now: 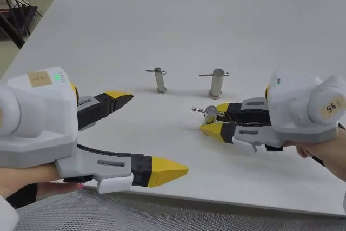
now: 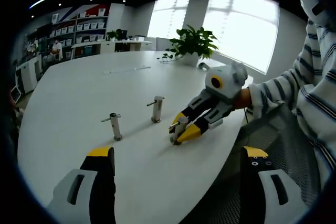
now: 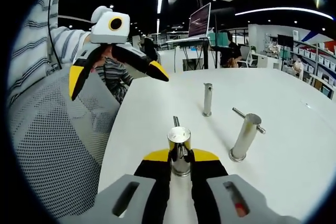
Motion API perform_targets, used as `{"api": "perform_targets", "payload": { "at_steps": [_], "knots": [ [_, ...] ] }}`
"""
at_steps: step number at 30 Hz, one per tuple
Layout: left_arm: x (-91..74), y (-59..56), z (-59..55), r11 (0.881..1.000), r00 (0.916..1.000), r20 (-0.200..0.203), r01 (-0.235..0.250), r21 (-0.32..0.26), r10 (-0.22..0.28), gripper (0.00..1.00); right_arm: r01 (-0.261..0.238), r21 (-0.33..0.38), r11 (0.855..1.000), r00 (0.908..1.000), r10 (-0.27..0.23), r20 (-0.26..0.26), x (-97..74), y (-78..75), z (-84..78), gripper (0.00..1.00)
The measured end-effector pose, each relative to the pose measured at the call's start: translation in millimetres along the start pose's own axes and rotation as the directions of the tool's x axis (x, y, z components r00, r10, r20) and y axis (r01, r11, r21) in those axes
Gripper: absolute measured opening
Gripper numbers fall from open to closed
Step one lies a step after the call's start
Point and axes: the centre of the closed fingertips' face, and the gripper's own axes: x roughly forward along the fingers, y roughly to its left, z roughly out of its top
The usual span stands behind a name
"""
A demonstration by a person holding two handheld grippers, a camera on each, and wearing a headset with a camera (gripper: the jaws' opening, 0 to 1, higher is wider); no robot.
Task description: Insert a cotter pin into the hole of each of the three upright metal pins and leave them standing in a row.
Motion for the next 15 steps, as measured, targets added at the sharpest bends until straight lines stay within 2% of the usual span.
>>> {"api": "perform_targets", "payload": {
  "at_steps": [5, 9, 12, 15],
  "knots": [
    [0.6, -2.9, -2.1, 1.000, 0.9999, -0.011, -0.003, 0.006, 0.003, 0.99, -0.008, -0.009, 1.000, 1.0000, 0.008, 0.005, -3.6, -0.4, -0.9, 0.08],
    [0.8, -3.7, -1.7, 1.000, 0.9998, -0.016, -0.009, 0.012, 0.009, 0.99, -0.009, 0.014, 1.000, 0.9992, 0.009, 0.039, -14.0, -2.9, 4.7, 0.08],
    [0.7, -3.2, -1.0, 1.000, 0.9997, -0.017, -0.017, 0.014, 0.017, 0.99, -0.002, 0.006, 1.000, 0.9985, 0.002, 0.055, -28.1, -10.3, 11.0, 0.08],
    [0.8, -2.5, -1.3, 1.000, 0.9994, -0.022, -0.026, 0.010, 0.027, 0.99, 0.013, 0.015, 1.000, 0.9978, -0.014, 0.065, -43.5, -25.0, 11.9, 0.08]
  ]
}}
